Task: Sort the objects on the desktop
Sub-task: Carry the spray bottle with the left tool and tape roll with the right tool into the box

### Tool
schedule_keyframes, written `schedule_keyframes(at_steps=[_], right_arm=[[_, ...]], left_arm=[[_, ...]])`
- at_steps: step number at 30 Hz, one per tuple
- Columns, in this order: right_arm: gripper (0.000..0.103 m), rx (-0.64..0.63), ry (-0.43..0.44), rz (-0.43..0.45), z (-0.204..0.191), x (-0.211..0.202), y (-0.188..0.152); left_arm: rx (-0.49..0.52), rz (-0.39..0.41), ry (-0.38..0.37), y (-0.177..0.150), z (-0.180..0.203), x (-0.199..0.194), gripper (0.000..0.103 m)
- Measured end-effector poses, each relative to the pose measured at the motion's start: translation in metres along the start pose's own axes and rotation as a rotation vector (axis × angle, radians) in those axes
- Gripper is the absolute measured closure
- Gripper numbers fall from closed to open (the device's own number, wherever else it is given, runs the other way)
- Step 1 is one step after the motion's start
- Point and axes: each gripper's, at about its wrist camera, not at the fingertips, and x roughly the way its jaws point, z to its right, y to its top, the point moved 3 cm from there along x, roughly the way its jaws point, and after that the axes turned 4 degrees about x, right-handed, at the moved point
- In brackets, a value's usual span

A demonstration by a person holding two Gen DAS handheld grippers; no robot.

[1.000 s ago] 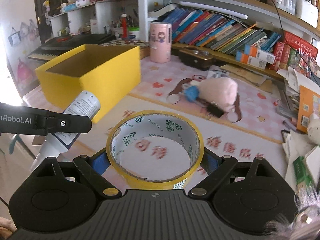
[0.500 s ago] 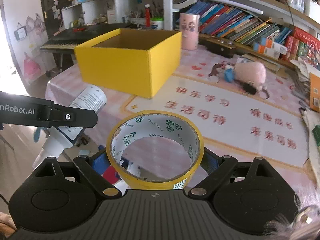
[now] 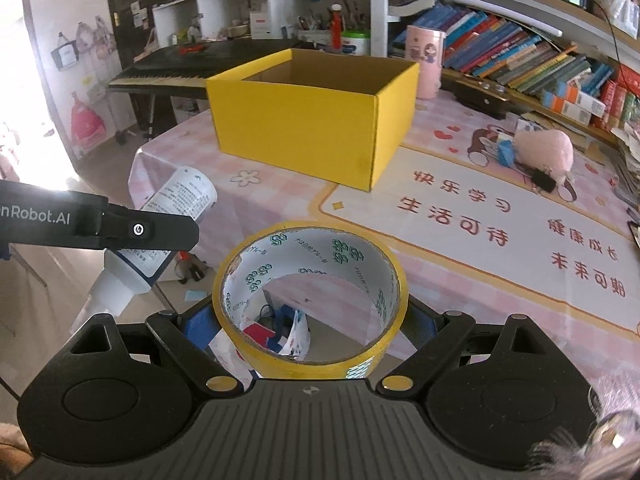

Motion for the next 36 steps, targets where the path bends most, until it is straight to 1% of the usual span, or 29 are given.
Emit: schedule_keyframes(at_steps=[13, 21, 26, 30, 33, 36], right_arm=[[0.012, -0.065, 0.036, 0.002, -0.024, 0.005, 0.009], [0.012, -0.125, 0.097, -0.011, -0.04, 0.011, 0.014], [0.012, -0.148, 0.125, -0.019, -0.044, 0.018, 0.02], [0.013, -0.148, 0.126, -0.012, -0.04, 0.026, 0.03], [0.013, -0.146, 0.121, 0.029, -0.031, 0.032, 0.046], [0.013, -0.156, 0.111, 0.087, -0.022, 0.037, 0.069]], left_arm=[[-0.043, 0.048, 0.029, 0.001, -0.02, -0.018, 0.072], [-0.088, 0.082, 0.072, 0.0, -0.033, -0.027, 0.072], [-0.107, 0.085, 0.089, 0.004, -0.039, -0.023, 0.072], [-0.102, 0.098, 0.096, 0.015, -0.04, -0.016, 0.072], [-0.076, 0.121, 0.096, 0.031, -0.038, -0.009, 0.072], [-0.061, 0.157, 0.079, 0.056, -0.034, -0.001, 0.072]])
